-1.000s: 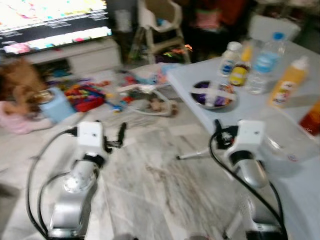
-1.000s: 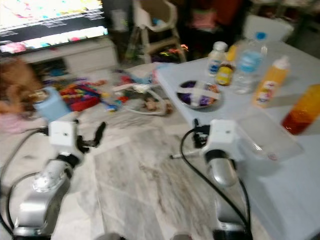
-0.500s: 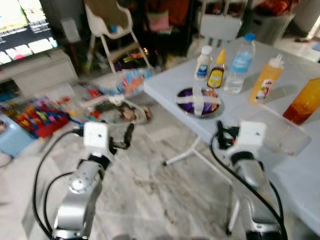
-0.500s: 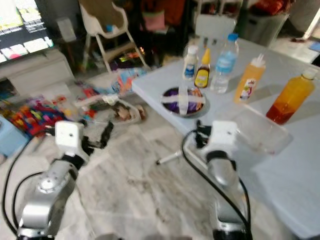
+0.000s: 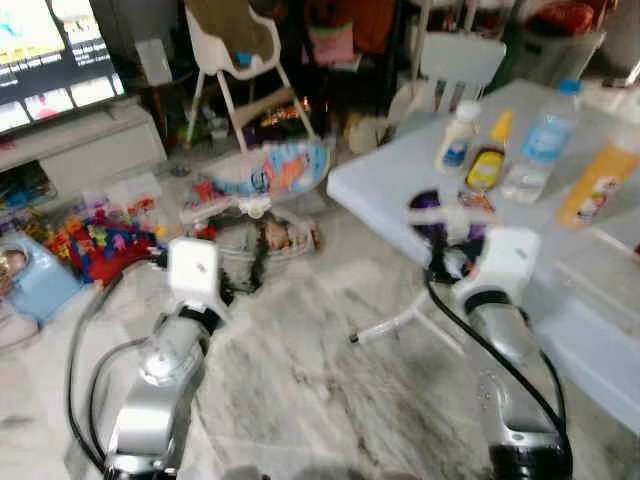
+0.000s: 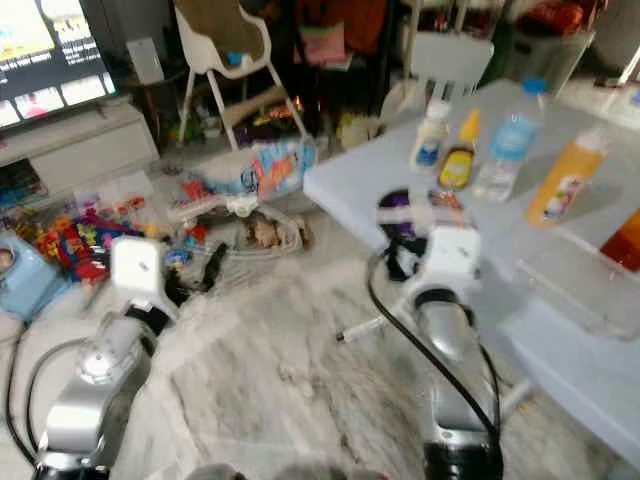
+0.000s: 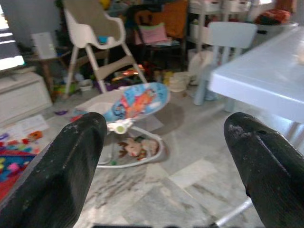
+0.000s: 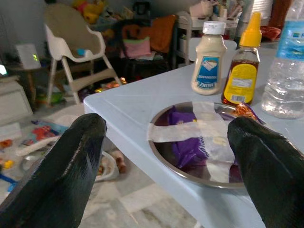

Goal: Restocking fridge

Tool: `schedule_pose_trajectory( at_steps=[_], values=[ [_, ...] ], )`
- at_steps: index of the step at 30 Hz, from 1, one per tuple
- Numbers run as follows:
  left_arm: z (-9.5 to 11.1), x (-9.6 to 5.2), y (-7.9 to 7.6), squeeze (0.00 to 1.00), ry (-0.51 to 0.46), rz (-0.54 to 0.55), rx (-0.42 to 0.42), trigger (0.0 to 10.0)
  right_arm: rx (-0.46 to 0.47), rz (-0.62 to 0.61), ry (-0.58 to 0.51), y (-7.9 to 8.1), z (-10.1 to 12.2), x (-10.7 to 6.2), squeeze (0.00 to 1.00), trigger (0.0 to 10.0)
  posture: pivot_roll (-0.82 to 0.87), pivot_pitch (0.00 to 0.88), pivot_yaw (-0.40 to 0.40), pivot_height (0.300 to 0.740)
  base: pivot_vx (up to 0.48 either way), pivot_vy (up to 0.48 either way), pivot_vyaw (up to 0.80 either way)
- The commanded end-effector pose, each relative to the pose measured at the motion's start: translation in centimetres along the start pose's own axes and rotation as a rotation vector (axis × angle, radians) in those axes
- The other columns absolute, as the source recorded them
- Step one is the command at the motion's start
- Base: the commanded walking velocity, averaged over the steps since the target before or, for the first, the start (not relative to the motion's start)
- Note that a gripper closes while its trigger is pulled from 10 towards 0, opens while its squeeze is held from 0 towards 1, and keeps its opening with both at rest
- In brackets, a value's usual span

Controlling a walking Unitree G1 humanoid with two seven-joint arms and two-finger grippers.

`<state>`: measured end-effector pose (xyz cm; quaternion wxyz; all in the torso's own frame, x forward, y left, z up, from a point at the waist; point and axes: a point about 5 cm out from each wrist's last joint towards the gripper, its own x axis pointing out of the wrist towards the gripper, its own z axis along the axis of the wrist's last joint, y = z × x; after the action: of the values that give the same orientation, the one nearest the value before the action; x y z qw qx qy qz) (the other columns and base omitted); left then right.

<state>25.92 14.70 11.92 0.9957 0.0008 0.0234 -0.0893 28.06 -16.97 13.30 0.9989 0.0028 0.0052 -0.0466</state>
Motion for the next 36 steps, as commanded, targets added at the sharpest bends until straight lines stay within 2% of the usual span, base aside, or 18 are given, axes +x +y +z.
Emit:
schedule_pose_trajectory(
  at_steps=[1, 5, 6, 8, 10, 12, 17, 20, 24, 27, 29, 30, 31, 32, 36],
  values=[
    [0.2, 0.2, -0.9, 0.00, -0.012, -0.039, -0.015, 10.0, -0.037, -0.076, 0.036, -1.2, -0.3, 0.1, 0.00, 10.0, -0.07, 0.036, 0.022, 0.740, 0.300, 0.000, 0.00],
    [0.2, 0.4, -1.3, 0.00, -0.015, -0.053, -0.017, 10.0, -0.024, -0.160, 0.057, -1.9, -0.7, -0.1, 0.00, 10.0, -0.07, 0.041, 0.023, 0.740, 0.295, 0.000, 0.00],
    [0.2, 0.4, -1.3, 0.00, -0.012, -0.050, -0.014, 10.0, -0.002, -0.118, 0.067, -1.7, -0.8, -0.1, 0.00, 10.0, -0.07, 0.041, 0.025, 0.740, 0.255, 0.000, 0.00],
    [0.2, 0.4, -1.3, 0.00, -0.015, -0.045, -0.011, 10.0, -0.016, -0.111, 0.072, -1.8, -0.8, -0.2, 0.00, 10.0, -0.07, 0.042, 0.026, 0.740, 0.000, 0.000, 0.00],
    [0.2, 0.3, -1.3, 0.00, -0.013, -0.043, -0.005, 10.0, -0.052, -0.107, 0.071, -2.1, -0.8, -0.2, 0.00, 10.0, -0.07, 0.043, 0.029, 0.740, 0.000, 0.000, 0.00],
    [0.0, 0.2, -1.1, 0.00, -0.002, -0.024, 0.005, 10.0, -0.144, -0.136, 0.055, -2.8, -0.7, -0.3, 0.00, 10.0, -0.07, 0.044, 0.034, 0.740, 0.000, 0.000, 0.00],
    [-0.1, 0.2, -0.9, 0.00, -0.001, -0.024, 0.012, 10.0, -0.159, -0.114, -0.012, -2.7, 0.2, -0.4, 0.00, 10.0, -0.07, 0.038, 0.041, 0.740, 0.000, 0.000, 0.00],
    [-0.2, 0.2, -0.9, 0.00, 0.000, -0.022, 0.016, 10.0, -0.271, -0.063, -0.049, -2.6, 1.0, -0.3, 0.00, 10.0, -0.07, 0.033, 0.041, 0.740, 0.000, 0.000, 0.00],
    [-0.4, 0.3, -0.9, 0.00, 0.003, -0.020, 0.018, 10.0, -0.298, -0.052, -0.071, -3.1, 1.5, 0.1, 0.00, 10.0, -0.07, 0.014, 0.041, 0.740, 0.000, 0.000, 0.00],
    [-0.4, 0.6, -1.1, 0.00, 0.001, -0.020, 0.019, 10.0, -0.265, -0.071, -0.097, -3.7, 2.4, 1.4, 0.00, 10.0, -0.07, 0.003, 0.043, 0.740, 0.000, 0.000, 0.00],
    [-0.4, 0.7, -1.1, 0.00, 0.000, -0.020, 0.019, 10.0, -0.264, -0.074, -0.101, -3.8, 2.6, 1.7, 0.00, 10.0, -0.07, 0.001, 0.043, 0.740, 0.000, 0.000, 0.00],
    [-0.1, 1.1, -1.0, 0.00, -0.010, -0.020, 0.020, 10.0, -0.248, -0.075, -0.126, -3.8, 3.5, 2.8, 0.00, 10.0, -0.07, 0.000, 0.041, 0.740, 0.000, 0.000, 0.00],
    [-0.1, 1.1, -1.0, 0.00, -0.010, -0.020, 0.020, 10.0, -0.248, -0.075, -0.126, -3.8, 3.5, 2.8, 0.00, 10.0, -0.07, 0.000, 0.041, 0.740, 0.000, 0.000, 0.00],
    [0.2, 1.3, -0.9, 0.00, -0.022, -0.017, 0.022, 10.0, -0.233, -0.076, -0.141, -3.6, 4.5, 4.1, 0.00, 10.0, -0.07, 0.002, 0.040, 0.740, 0.000, 0.000, 0.00],
    [-0.2, 1.1, -0.6, 0.00, -0.014, -0.009, 0.026, 10.0, -0.181, -0.068, -0.127, -3.1, 4.1, 4.6, 0.00, 10.0, -0.07, 0.002, 0.039, 0.740, 0.000, 0.000, 0.00]
  ],
)
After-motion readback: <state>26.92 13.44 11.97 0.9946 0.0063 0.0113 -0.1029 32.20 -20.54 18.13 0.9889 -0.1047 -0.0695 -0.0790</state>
